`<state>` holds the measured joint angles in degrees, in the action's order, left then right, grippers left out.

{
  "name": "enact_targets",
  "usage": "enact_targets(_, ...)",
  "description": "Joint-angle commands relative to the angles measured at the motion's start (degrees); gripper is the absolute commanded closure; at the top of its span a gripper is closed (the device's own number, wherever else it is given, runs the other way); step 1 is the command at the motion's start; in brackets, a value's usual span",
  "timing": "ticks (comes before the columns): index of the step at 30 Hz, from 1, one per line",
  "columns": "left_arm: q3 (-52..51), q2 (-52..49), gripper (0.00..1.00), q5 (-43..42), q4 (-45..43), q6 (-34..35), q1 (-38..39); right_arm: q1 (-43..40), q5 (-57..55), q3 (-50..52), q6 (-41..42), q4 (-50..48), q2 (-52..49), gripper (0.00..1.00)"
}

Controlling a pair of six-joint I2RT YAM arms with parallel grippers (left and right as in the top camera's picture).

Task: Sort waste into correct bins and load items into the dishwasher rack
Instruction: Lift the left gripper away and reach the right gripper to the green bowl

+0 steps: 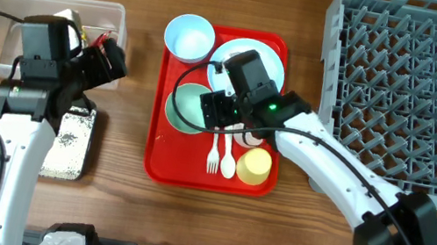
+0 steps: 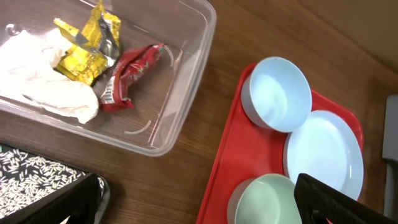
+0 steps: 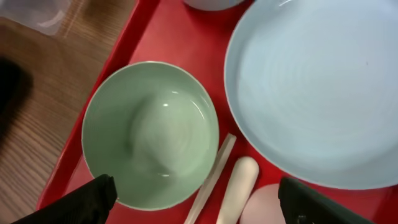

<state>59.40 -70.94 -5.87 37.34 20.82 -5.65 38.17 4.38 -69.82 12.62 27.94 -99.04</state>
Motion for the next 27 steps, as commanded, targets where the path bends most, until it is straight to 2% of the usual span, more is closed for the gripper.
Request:
enact_targets(1, 1.0, -0.3, 0.0, 1.5, -0.7, 6.4, -2.9, 0.6, -0.9, -1.2, -3.7, -1.4, -4.4, 0.14)
enact_targets(6, 1.0, -0.3, 0.0, 1.2, -0.5, 7.3, -6.1, 0.6, -0.5, -1.2, -3.7, -2.0, -6.8, 0.18)
enact_targets(15, 1.0, -0.3, 0.0, 1.3, -0.2, 7.3, -6.7, 0.6, -0.4, -1.1, -1.8, -5.8, -9.1, 0.39)
enact_targets(21, 1.0, -0.3, 0.0, 1.5, -0.2, 7.0, -6.7, 0.6, 0.7, -1.1, -0.6, -5.8, -11.4, 0.49)
enact_targets(27, 1.0, -0.3, 0.0, 1.5, -0.2, 6.8, -6.7, 0.5, -0.6, -1.1, -0.6, -5.4, -11.4, 0.71)
